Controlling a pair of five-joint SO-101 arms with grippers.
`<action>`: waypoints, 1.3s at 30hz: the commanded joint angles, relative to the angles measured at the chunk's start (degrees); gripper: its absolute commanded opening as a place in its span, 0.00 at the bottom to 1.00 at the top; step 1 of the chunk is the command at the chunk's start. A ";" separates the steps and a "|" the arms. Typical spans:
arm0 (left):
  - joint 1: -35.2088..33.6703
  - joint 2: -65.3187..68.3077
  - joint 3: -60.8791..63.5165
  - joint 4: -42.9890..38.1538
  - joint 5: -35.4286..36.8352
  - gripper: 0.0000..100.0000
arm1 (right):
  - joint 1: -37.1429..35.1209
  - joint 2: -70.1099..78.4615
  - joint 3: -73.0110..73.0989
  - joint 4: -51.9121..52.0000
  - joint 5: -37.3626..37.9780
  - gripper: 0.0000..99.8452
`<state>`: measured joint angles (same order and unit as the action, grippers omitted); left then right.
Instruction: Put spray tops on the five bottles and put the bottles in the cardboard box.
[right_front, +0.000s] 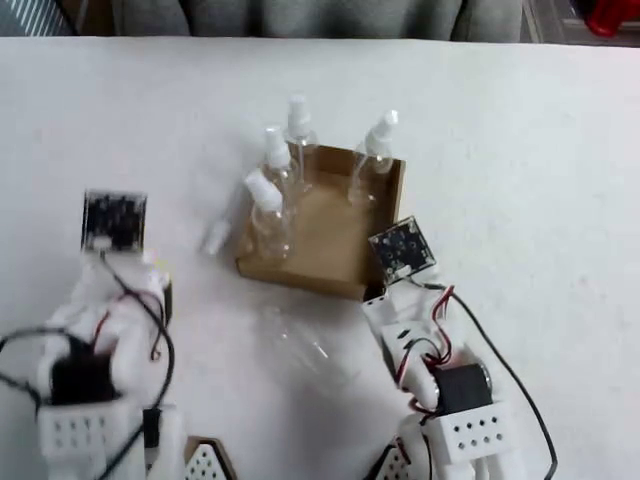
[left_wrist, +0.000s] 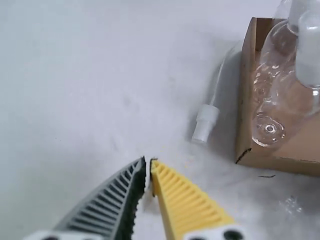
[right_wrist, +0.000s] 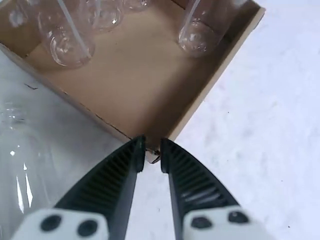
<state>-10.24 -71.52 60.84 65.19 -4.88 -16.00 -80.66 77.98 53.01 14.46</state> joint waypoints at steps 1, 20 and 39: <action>0.13 11.65 -5.01 -7.82 -0.53 0.02 | 1.98 -0.75 -0.44 -1.01 -0.44 0.02; 10.95 37.76 -15.38 -19.16 -4.04 0.21 | 1.98 -0.75 0.09 -1.01 -0.44 0.02; 7.25 65.54 -27.16 -28.66 -8.26 0.21 | 1.80 -0.31 0.18 -1.80 -0.44 0.02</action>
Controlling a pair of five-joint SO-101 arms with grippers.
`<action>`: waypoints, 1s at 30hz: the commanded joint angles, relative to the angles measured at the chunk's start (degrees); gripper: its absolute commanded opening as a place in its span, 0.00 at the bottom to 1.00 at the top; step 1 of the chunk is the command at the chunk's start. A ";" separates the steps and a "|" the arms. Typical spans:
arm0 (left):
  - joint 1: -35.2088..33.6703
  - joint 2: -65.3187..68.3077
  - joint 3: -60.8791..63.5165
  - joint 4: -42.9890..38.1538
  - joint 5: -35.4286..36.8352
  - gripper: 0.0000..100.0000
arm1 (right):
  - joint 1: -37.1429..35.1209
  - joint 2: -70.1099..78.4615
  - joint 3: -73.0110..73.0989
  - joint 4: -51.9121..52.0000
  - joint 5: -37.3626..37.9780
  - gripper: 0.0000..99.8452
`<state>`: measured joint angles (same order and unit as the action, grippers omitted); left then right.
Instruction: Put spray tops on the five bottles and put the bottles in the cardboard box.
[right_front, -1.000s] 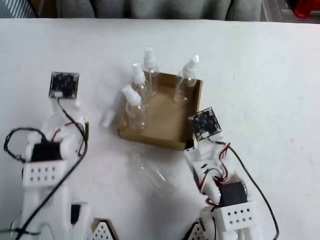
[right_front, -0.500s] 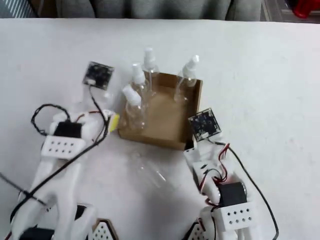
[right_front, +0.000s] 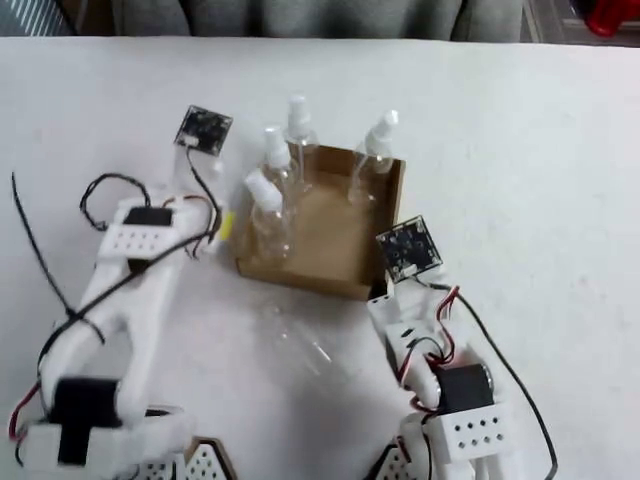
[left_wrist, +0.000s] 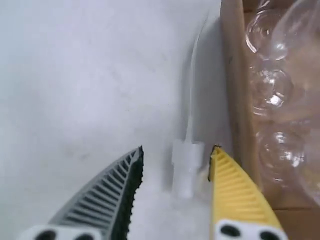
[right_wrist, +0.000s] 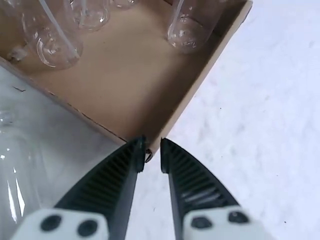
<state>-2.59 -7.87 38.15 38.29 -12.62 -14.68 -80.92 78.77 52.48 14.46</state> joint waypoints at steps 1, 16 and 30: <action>-0.31 2.42 -4.48 -1.76 -0.53 0.21 | 0.48 -0.04 -0.62 -1.27 -0.44 0.02; -0.75 13.85 -9.41 -2.20 -0.53 0.21 | 0.22 -0.04 -0.62 -1.27 -0.44 0.02; -0.84 20.18 -12.92 2.37 -0.26 0.01 | 0.57 -0.04 -0.62 -1.27 -0.44 0.02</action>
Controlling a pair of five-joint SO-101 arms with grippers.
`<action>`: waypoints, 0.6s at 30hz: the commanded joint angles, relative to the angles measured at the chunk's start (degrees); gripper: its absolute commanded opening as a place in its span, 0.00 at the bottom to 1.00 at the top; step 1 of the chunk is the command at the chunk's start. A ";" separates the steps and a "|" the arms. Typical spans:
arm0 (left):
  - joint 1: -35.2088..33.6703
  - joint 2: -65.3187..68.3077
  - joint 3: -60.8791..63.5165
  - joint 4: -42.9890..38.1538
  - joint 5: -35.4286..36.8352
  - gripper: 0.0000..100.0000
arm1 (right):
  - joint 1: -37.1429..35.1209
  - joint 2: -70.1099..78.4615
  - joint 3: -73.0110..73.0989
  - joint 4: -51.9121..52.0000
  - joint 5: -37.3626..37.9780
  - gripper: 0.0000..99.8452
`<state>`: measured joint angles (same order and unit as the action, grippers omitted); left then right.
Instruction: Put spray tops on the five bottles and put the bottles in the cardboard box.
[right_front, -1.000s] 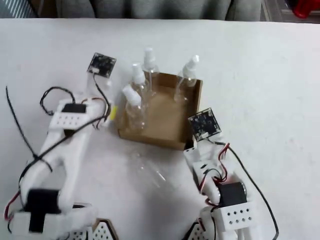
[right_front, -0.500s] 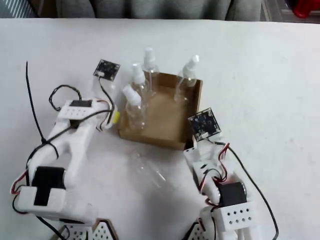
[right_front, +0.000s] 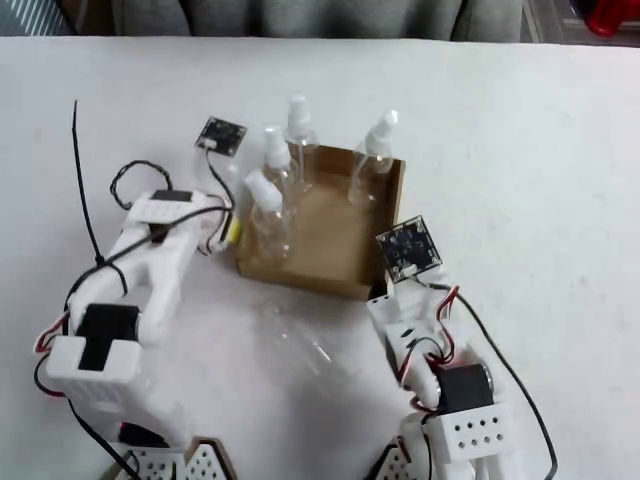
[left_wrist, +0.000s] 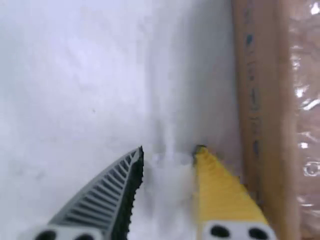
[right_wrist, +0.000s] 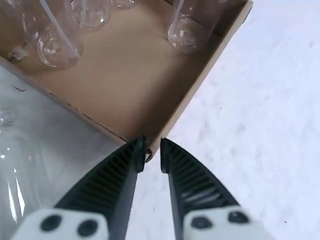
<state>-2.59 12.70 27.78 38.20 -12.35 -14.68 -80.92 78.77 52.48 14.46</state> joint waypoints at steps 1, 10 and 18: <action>-1.27 -0.40 -2.55 3.69 -0.26 0.02 | 0.57 -0.13 -0.62 -1.27 -0.44 0.02; -13.23 -0.92 -5.45 10.11 10.11 0.02 | 0.57 -0.22 -0.62 -1.27 -0.44 0.02; -22.90 -1.01 -7.74 18.55 39.91 0.02 | 0.57 -0.31 -0.62 -1.27 -0.26 0.02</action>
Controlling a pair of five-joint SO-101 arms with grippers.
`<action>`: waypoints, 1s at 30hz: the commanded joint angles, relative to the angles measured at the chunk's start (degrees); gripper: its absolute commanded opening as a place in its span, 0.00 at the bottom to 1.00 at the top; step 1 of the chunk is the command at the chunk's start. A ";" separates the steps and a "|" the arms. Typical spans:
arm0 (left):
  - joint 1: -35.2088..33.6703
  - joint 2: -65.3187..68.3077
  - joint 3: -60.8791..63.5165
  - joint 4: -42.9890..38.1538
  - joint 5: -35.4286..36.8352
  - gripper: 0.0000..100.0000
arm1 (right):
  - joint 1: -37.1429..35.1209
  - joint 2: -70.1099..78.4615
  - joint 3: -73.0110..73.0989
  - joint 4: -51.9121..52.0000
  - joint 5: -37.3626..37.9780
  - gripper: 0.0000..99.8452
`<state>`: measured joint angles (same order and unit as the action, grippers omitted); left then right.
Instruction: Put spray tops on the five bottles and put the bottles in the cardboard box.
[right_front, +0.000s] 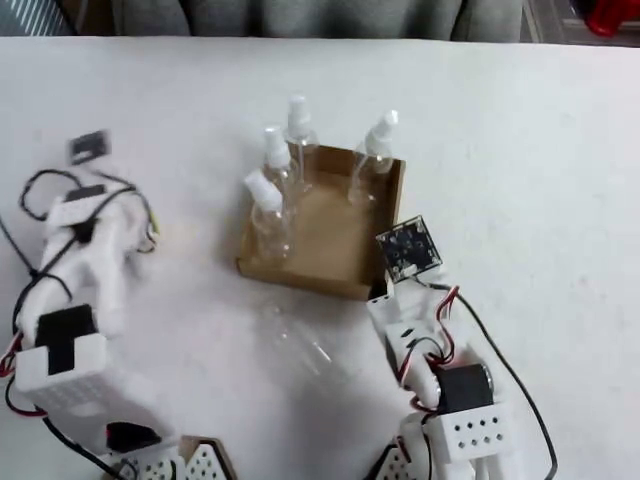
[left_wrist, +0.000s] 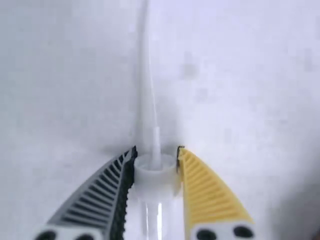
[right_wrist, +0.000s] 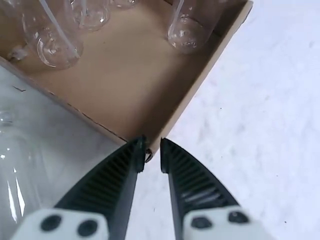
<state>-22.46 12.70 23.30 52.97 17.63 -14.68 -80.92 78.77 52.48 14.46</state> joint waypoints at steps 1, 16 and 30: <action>-3.65 -1.01 -3.25 4.48 11.78 0.02 | 0.57 -0.31 -0.62 -1.27 -0.26 0.02; -12.79 -38.55 26.46 -9.76 13.27 0.03 | 0.22 -0.40 -0.62 -1.27 0.09 0.02; -30.90 -41.10 35.34 -9.93 3.96 0.03 | 0.22 -0.13 -0.62 -0.92 0.09 0.02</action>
<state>-49.54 -27.74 58.73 44.79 24.22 -14.68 -80.92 78.77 52.48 14.46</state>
